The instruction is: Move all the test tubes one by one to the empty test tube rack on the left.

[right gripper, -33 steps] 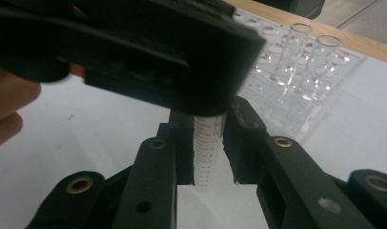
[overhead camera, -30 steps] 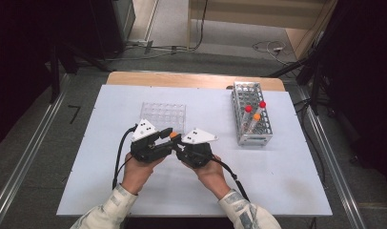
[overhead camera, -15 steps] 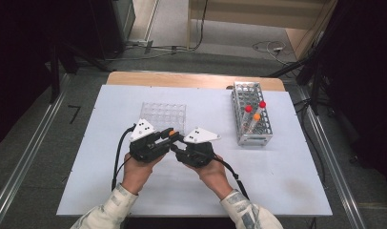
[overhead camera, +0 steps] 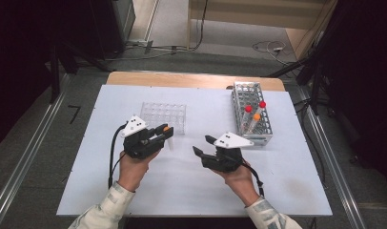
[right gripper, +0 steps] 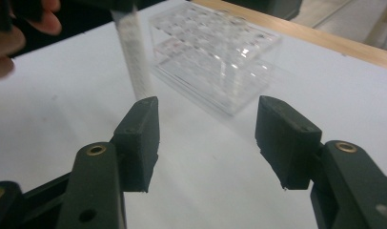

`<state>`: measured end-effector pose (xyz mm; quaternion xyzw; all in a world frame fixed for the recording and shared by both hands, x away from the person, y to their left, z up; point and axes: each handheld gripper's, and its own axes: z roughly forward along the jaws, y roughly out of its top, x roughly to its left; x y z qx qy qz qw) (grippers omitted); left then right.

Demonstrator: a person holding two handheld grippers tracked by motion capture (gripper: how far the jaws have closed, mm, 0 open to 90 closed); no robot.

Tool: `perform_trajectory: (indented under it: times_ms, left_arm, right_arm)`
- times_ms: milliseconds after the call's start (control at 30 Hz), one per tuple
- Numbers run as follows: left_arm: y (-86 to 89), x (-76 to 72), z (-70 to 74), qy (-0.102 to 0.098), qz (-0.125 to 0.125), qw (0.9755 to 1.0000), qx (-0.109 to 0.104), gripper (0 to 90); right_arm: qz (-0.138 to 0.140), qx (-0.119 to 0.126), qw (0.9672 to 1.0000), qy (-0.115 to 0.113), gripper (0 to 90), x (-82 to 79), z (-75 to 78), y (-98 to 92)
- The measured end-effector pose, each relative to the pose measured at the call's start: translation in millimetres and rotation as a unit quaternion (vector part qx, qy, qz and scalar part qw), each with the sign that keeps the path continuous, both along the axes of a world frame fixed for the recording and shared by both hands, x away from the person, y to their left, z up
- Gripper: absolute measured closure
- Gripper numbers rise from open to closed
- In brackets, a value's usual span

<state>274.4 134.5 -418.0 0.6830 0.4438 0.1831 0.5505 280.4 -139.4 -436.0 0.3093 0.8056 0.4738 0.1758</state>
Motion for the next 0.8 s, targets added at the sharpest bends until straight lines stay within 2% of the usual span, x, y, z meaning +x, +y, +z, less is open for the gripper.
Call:
perform_trajectory:
  times_ms: [267,400,567,800]
  left_arm:
    - [9.4,8.2,9.1,-0.007,0.020,0.9997,-0.011,70.0]
    - [10.3,17.5,15.0,-0.010,0.031,0.9994,-0.008,70.0]
    - [12.2,35.4,27.8,-0.017,0.054,0.9984,0.003,70.0]
    - [12.9,62.4,39.5,-0.011,0.076,0.9970,0.004,70.0]
  right_arm:
    - [-0.043,-0.003,0.9991,-0.001,38.2,-6.6,-2.8,-51.1]
    - [-0.061,-0.004,0.9981,-0.001,38.1,-9.1,-4.5,-70.7]
    - [-0.080,-0.002,0.9968,0.002,38.1,-10.4,-7.8,-88.7]
    - [-0.098,0.003,0.9952,0.006,38.2,-8.6,-9.2,-101.2]
